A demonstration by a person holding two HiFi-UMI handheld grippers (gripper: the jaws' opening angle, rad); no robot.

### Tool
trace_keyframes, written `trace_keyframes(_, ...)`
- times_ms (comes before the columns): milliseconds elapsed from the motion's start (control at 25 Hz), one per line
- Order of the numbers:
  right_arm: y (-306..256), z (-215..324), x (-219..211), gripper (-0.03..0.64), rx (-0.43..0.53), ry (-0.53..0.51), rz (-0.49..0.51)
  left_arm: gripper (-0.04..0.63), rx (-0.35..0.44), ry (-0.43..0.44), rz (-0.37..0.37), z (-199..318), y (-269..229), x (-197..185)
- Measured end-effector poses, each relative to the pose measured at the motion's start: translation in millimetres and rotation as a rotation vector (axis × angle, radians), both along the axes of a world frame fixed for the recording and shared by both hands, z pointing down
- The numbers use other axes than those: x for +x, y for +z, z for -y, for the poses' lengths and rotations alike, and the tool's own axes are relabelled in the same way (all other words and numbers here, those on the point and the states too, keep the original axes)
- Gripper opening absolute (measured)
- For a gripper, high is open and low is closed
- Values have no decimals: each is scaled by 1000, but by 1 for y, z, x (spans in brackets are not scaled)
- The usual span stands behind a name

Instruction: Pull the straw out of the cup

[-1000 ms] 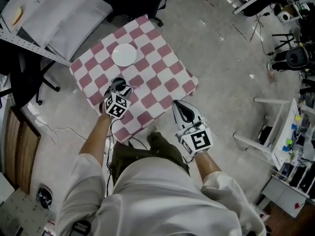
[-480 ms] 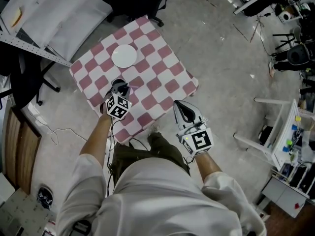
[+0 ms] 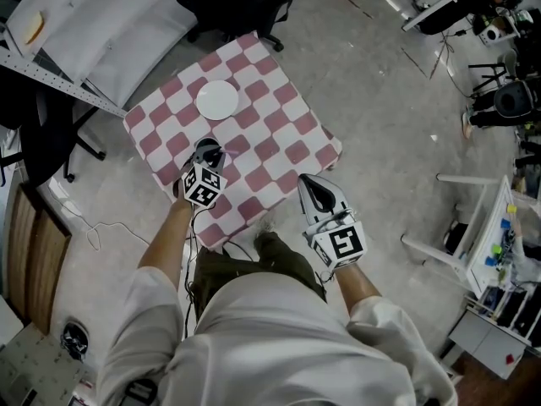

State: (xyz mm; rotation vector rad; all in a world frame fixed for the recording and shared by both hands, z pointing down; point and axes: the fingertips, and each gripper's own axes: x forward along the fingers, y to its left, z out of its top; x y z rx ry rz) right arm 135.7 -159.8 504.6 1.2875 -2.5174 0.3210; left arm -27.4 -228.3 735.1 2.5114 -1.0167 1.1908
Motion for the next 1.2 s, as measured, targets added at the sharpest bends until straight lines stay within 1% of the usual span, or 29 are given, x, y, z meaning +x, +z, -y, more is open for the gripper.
trace_keyframes(280, -5, -2, -7, 4, 12, -17, 5, 35, 20, -19, -15, 0, -13, -5)
trace_keyframes(640, -13, -4, -17, 5, 35, -34, 16, 35, 61, -61, -57, -1, -40, -14)
trace_keyframes(1200, -29, -11, -31, 5, 77, -58, 38, 35, 150, -114, -133, -12, -100, -26)
